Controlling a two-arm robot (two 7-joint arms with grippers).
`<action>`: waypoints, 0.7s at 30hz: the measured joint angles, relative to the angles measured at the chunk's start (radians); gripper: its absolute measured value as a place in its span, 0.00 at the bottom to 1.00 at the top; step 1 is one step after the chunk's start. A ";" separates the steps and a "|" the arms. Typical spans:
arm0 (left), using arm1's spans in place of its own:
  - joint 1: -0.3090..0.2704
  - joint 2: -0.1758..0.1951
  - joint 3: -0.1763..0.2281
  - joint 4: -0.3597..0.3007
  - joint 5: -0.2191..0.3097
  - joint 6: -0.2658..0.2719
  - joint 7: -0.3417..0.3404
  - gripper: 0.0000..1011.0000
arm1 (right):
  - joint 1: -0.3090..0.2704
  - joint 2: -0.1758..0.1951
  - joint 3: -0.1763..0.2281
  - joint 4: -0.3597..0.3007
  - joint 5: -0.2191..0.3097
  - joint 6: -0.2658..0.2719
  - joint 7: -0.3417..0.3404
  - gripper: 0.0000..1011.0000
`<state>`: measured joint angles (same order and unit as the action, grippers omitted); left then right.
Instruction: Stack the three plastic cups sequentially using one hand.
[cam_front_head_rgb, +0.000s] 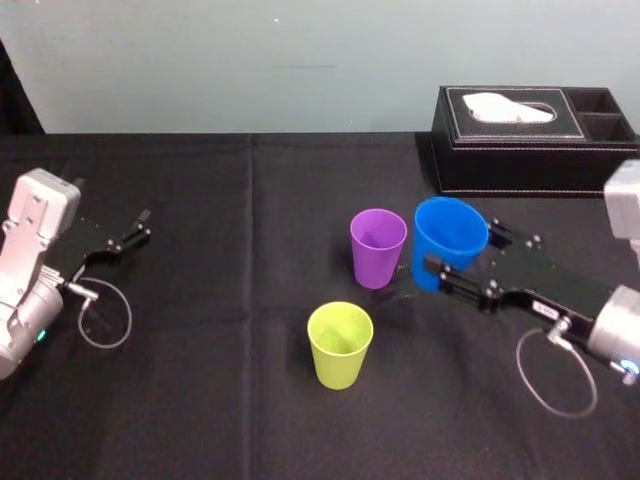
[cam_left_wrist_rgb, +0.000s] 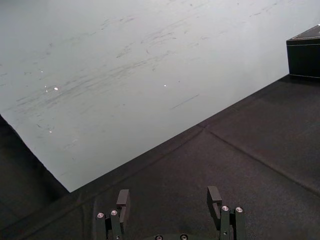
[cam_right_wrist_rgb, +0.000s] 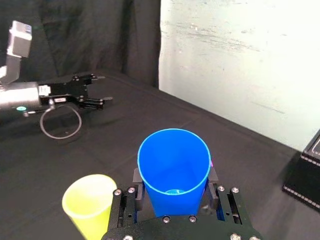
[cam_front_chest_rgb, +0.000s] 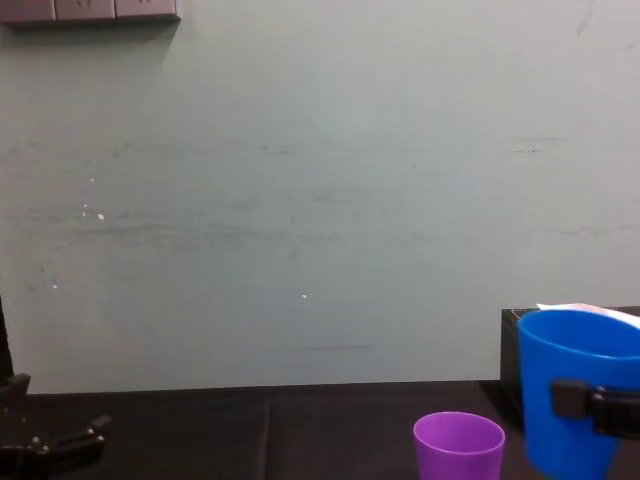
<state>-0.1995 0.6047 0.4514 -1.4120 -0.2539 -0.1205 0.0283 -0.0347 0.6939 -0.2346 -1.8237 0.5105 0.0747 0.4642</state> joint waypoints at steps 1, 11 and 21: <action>0.000 0.000 0.000 0.000 0.000 0.000 0.000 1.00 | 0.013 -0.004 -0.006 0.006 -0.005 0.003 0.000 0.71; 0.000 0.000 0.000 0.000 0.000 0.000 0.000 1.00 | 0.168 -0.070 -0.077 0.112 -0.048 0.036 0.002 0.71; 0.000 0.000 0.000 0.000 0.000 0.000 0.000 1.00 | 0.267 -0.115 -0.127 0.186 -0.072 0.059 0.011 0.71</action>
<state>-0.1995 0.6047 0.4514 -1.4120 -0.2539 -0.1205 0.0283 0.2318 0.5789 -0.3612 -1.6377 0.4384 0.1332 0.4748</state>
